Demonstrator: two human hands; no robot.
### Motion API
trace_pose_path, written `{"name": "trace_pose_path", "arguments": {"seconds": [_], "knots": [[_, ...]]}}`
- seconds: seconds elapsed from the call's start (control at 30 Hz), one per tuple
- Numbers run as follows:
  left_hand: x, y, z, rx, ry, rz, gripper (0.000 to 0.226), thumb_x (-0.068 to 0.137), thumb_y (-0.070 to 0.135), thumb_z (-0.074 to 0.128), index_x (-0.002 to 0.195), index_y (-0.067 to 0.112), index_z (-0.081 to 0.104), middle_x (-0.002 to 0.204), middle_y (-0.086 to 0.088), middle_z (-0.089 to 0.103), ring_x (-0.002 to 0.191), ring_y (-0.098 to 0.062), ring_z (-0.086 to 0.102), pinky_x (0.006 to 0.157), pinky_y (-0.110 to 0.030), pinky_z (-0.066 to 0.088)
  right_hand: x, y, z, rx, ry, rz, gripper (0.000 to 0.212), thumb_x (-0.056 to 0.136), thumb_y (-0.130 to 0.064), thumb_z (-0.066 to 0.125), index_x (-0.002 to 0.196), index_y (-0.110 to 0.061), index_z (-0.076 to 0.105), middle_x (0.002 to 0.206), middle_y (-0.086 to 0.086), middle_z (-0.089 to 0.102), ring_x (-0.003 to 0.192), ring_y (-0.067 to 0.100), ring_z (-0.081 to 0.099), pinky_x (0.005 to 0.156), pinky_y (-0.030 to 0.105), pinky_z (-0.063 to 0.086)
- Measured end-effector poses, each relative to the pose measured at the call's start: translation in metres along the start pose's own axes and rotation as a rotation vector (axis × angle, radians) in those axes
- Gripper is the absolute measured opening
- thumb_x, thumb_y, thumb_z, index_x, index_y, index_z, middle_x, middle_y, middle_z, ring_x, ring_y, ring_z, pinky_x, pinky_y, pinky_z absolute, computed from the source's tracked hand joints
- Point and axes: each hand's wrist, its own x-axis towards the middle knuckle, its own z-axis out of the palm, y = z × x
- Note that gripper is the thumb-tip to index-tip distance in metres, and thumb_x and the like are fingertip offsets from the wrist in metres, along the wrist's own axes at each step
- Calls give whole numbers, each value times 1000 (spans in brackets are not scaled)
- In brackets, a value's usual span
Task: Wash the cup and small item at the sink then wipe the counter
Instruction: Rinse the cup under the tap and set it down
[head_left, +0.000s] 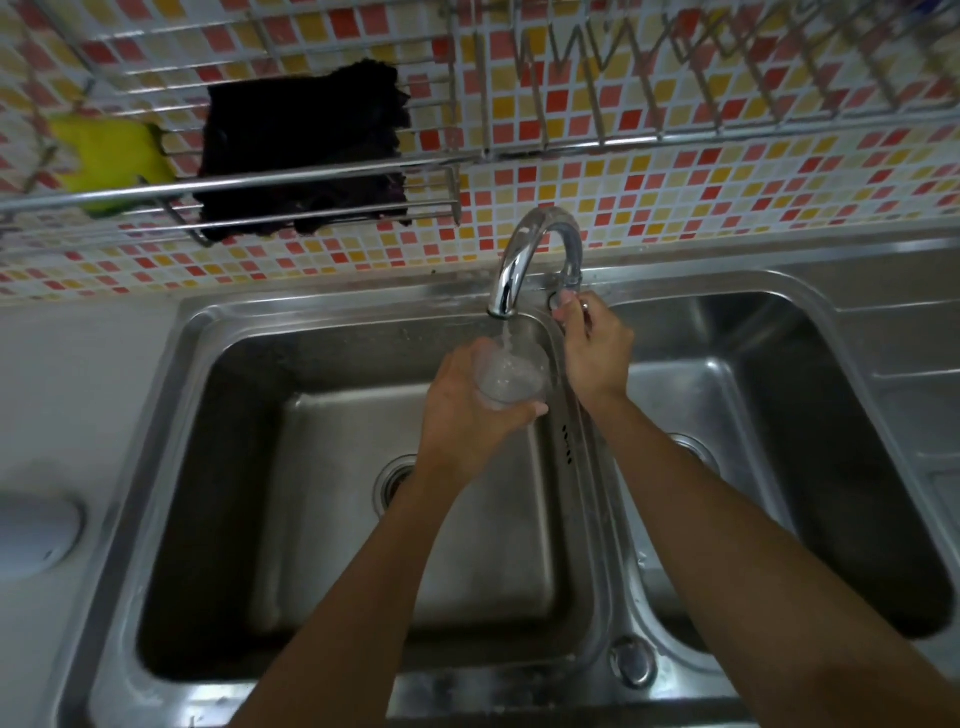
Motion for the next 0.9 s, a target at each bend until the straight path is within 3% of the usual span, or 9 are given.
{"name": "trace_pose_path", "arguments": {"seconds": [0.07, 0.13, 0.2, 0.3, 0.43, 0.53, 0.63, 0.73, 0.9], "knots": [[-7, -1, -3, -15, 28, 6, 74, 56, 35, 89, 118, 26, 50, 114, 9, 54, 104, -9, 53, 82, -23, 48, -3, -6, -1, 45, -28, 60, 26, 99, -30, 48, 91, -14, 67, 81, -1, 67, 69, 3, 57, 60, 4, 38], [-17, -1, -8, -32, 42, 12, 80, 55, 35, 90, 122, 22, 49, 116, 8, 52, 105, -10, 52, 85, -28, 50, -3, -10, -4, 84, -78, 115, 25, 99, -32, 47, 94, -15, 65, 85, -2, 65, 72, -3, 55, 64, 14, 43], [-28, -1, -15, -92, 28, -1, 80, 54, 32, 91, 120, 24, 48, 118, 6, 51, 106, -11, 52, 86, -33, 52, -7, -15, -12, 175, -157, 170, 25, 97, -33, 51, 113, -16, 60, 104, -2, 66, 91, 1, 60, 82, 24, 49], [-50, -7, -29, -162, 30, -20, 77, 56, 27, 91, 119, 25, 47, 118, 6, 54, 106, -10, 55, 88, -35, 53, -41, -22, -29, 156, -192, 125, 46, 94, -35, 57, 136, -23, 44, 134, -5, 57, 122, 7, 52, 101, 25, 43], [-84, -29, -49, -97, 26, -116, 82, 56, 43, 87, 124, 31, 43, 121, 12, 57, 110, -11, 57, 92, -34, 52, -138, -34, -42, 22, -92, 142, 42, 94, -30, 56, 133, -14, 49, 133, 3, 56, 122, 16, 52, 101, 31, 42], [-110, -52, -57, 62, -3, -100, 92, 53, 57, 78, 131, 27, 41, 128, 7, 52, 118, -14, 51, 98, -42, 47, -209, -38, -38, -76, -262, 149, 47, 93, -41, 50, 133, -17, 49, 134, 2, 55, 123, 16, 52, 101, 26, 39], [-131, -67, -66, 174, -35, -106, 88, 54, 52, 79, 131, 26, 43, 131, 3, 48, 120, -18, 48, 99, -45, 45, -259, -36, -31, -195, -463, 131, 51, 94, -39, 51, 139, -16, 44, 142, 4, 50, 130, 19, 47, 104, 24, 34], [-147, -76, -76, 344, -70, -128, 85, 59, 42, 82, 132, 31, 40, 137, 3, 44, 127, -21, 41, 110, -43, 31, -279, -28, -26, -390, -658, 74, 57, 96, -40, 47, 147, -18, 31, 151, 3, 37, 136, 20, 39, 108, 34, 38], [-162, -83, -87, 686, -208, -69, 80, 69, 42, 75, 136, 32, 32, 142, -3, 35, 134, -23, 31, 117, -52, 9, -273, -28, -19, -578, -734, -18, 51, 99, -38, 40, 142, -11, 37, 149, 9, 40, 129, 28, 45, 103, 36, 41]]}}
